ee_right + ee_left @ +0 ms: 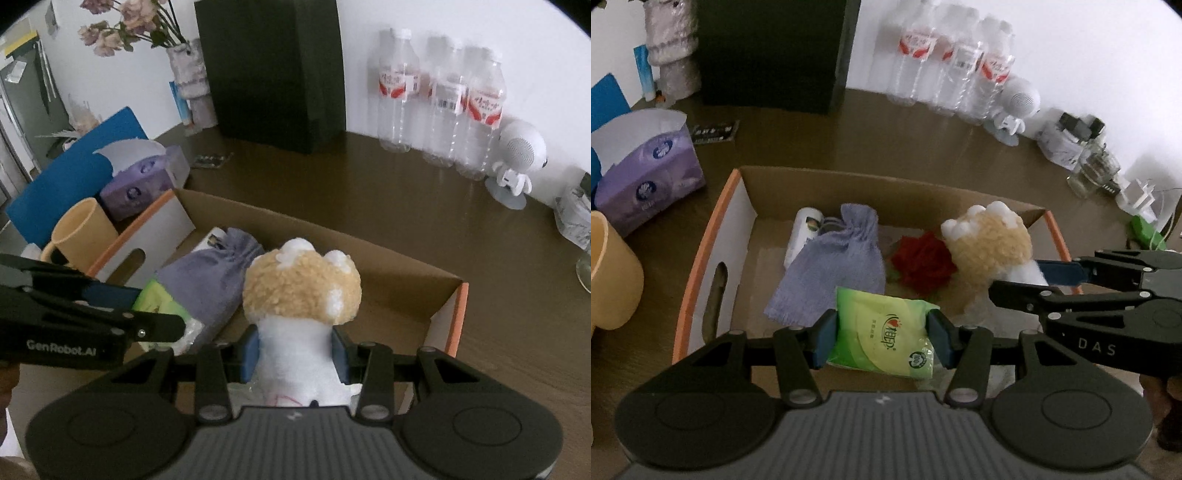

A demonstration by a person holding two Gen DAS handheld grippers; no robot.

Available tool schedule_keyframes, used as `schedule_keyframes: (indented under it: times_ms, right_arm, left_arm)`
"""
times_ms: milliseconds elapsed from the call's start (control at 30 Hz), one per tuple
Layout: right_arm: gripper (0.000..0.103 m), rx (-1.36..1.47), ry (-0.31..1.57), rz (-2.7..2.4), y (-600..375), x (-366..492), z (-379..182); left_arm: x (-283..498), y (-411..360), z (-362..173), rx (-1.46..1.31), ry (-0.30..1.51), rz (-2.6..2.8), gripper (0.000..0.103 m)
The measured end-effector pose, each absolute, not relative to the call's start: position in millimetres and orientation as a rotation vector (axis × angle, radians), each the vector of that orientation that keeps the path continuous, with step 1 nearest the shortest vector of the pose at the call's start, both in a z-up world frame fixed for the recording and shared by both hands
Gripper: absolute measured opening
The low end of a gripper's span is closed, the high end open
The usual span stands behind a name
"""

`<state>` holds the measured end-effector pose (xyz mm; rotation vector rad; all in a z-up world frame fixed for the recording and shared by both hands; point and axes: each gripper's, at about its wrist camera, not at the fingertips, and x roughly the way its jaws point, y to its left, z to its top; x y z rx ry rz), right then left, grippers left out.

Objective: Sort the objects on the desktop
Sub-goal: 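Open both tools to drop the tissue pack and alpaca into the box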

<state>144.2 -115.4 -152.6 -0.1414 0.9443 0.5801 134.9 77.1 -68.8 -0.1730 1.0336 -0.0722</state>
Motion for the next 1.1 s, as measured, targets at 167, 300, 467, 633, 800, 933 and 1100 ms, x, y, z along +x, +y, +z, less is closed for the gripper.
schedule_keyframes:
  times_ms: [167,300,467,633,800,933,1100]
  right_arm:
    - [0.041,-0.144,0.945,0.577,-115.2,146.1,-155.7]
    - [0.046,-0.136,0.941,0.565,-115.8,147.7,-154.8]
    - [0.057,-0.1,0.919,0.562,-120.1,143.4,-146.2]
    - [0.071,-0.107,0.857,0.541,-121.5,129.0,-128.8]
    - [0.09,-0.063,0.822,0.541,-127.8,109.4,-110.8]
    - [0.101,-0.035,0.83,0.546,-131.9,89.8,-98.1]
    - [0.103,-0.019,0.837,0.539,-136.7,54.4,-84.3]
  left_arm:
    - [135.8,76.4,-74.4,-0.171,1.056,-0.054,0.055]
    - [133.9,75.3,-72.9,-0.171,1.057,-0.042,0.058]
    - [127.6,78.1,-64.4,-0.176,1.044,-0.018,0.08]
    - [117.9,81.5,-51.4,-0.164,1.001,0.023,0.101]
    - [104.1,85.7,-41.7,-0.178,0.963,0.041,0.103]
    - [87.7,89.8,-31.6,-0.214,0.911,0.055,0.103]
    - [59.6,92.4,-16.3,-0.227,0.855,0.031,0.103]
